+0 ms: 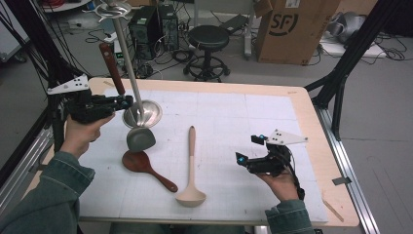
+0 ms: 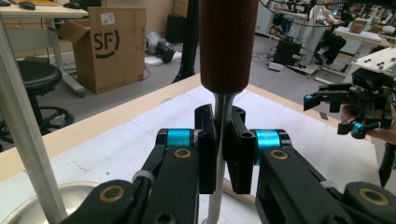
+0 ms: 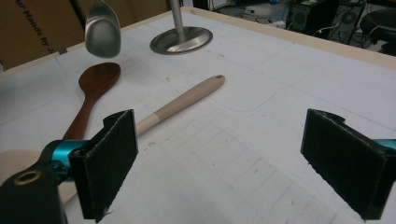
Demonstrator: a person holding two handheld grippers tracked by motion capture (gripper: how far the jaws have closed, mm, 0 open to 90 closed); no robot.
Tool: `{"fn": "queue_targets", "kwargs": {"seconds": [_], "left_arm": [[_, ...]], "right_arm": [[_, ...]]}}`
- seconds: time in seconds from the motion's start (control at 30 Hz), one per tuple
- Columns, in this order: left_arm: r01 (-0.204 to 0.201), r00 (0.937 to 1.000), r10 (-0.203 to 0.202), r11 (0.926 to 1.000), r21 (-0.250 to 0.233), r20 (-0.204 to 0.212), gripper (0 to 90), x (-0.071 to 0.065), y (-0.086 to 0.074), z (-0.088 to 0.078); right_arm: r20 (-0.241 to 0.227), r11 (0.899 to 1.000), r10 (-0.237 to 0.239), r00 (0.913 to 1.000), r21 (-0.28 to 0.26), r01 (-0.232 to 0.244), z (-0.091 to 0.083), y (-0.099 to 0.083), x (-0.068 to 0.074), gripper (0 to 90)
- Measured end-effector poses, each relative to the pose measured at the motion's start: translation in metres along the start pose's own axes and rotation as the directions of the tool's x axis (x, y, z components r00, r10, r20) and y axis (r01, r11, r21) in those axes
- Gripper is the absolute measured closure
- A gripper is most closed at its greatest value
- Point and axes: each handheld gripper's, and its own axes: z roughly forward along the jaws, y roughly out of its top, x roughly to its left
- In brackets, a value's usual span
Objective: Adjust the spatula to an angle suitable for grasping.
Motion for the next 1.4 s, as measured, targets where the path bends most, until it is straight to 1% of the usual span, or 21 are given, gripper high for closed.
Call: {"fn": "queue_targets", "kwargs": {"seconds": [0.07, 0.23, 0.37, 0.4, 0.47, 0.5, 0.6, 0.77, 0.83, 0.97, 1.03, 1.13, 1.3, 1.4], "left_arm": [[0.003, 1.0, -0.003, 1.0, -0.001, 0.0, 83.9, 0.002, 0.0, 0.001], [0.002, 1.0, -0.002, 1.0, 0.003, 0.002, 83.9, 0.006, 0.003, 0.004], [0.011, 0.9999, -0.011, 0.9999, -0.002, -0.001, 83.9, 0.011, 0.005, 0.003], [0.013, 0.9999, -0.013, 0.9999, -0.003, -0.002, 83.9, 0.012, 0.005, 0.003], [0.014, 0.9999, -0.014, 0.9999, -0.001, -0.005, 83.9, 0.014, 0.005, 0.003], [0.012, 0.9999, -0.012, 0.9999, 0.002, -0.005, 83.9, 0.016, 0.006, 0.003], [0.012, 0.9999, -0.012, 0.9999, 0.001, -0.001, 83.9, 0.019, 0.009, 0.004], [0.003, 1.0, -0.003, 1.0, -0.008, 0.006, 83.9, 0.023, 0.019, 0.004], [-0.007, 1.0, 0.007, 1.0, -0.004, 0.004, 83.9, 0.025, 0.023, 0.004], [-0.009, 1.0, 0.009, 0.9999, -0.011, 0.003, 83.9, 0.028, 0.03, 0.004], [-0.005, 1.0, 0.005, 1.0, -0.008, 0.0, 83.9, 0.031, 0.032, 0.003], [-0.009, 0.9999, 0.009, 1.0, -0.003, -0.007, 83.9, 0.034, 0.036, 0.003], [-0.012, 0.9999, 0.012, 0.9999, -0.003, -0.011, 83.9, 0.035, 0.04, 0.001], [-0.012, 0.9999, 0.012, 0.9999, -0.003, -0.006, 83.9, 0.036, 0.041, 0.002]], "right_arm": [[0.003, 1.0, -0.005, 1.0, -0.003, 0.005, 0.0, 0.0, -0.001, 9.8], [0.008, 1.0, 0.001, 1.0, -0.003, -0.001, 0.0, 0.0, -0.002, 9.1], [0.012, 1.0, 0.001, 0.9999, -0.003, -0.001, 0.0, -0.001, -0.003, 8.8], [0.013, 1.0, 0.004, 0.9999, -0.002, -0.004, 0.0, -0.001, -0.003, 8.0], [0.029, 1.0, 0.006, 0.9996, -0.003, -0.006, 0.001, -0.002, -0.004, 1.4], [0.037, 1.0, 0.009, 0.9993, -0.003, -0.009, 0.001, -0.002, -0.004, 1.5], [0.036, 1.0, 0.013, 0.9993, -0.002, -0.013, 0.001, -0.002, -0.005, 1.4], [0.038, 1.0, 0.014, 0.9992, -0.001, -0.014, 0.001, -0.003, -0.006, 1.2], [0.037, 1.0, 0.016, 0.9992, 0.001, -0.016, 0.001, -0.004, -0.006, 1.2], [0.033, 1.0, 0.015, 0.9994, 0.005, -0.015, 0.002, -0.004, -0.006, 1.2], [0.031, 1.0, 0.013, 0.9994, 0.007, -0.013, 0.003, -0.004, -0.006, 1.2], [0.029, 1.0, 0.012, 0.9995, 0.008, -0.012, 0.003, -0.004, -0.005, 1.2], [0.027, 1.0, 0.014, 0.9995, 0.008, -0.014, 0.003, -0.004, -0.005, 1.2], [0.024, 1.0, 0.01, 0.9997, 0.011, -0.01, 0.004, -0.004, -0.005, 1.2]]}}
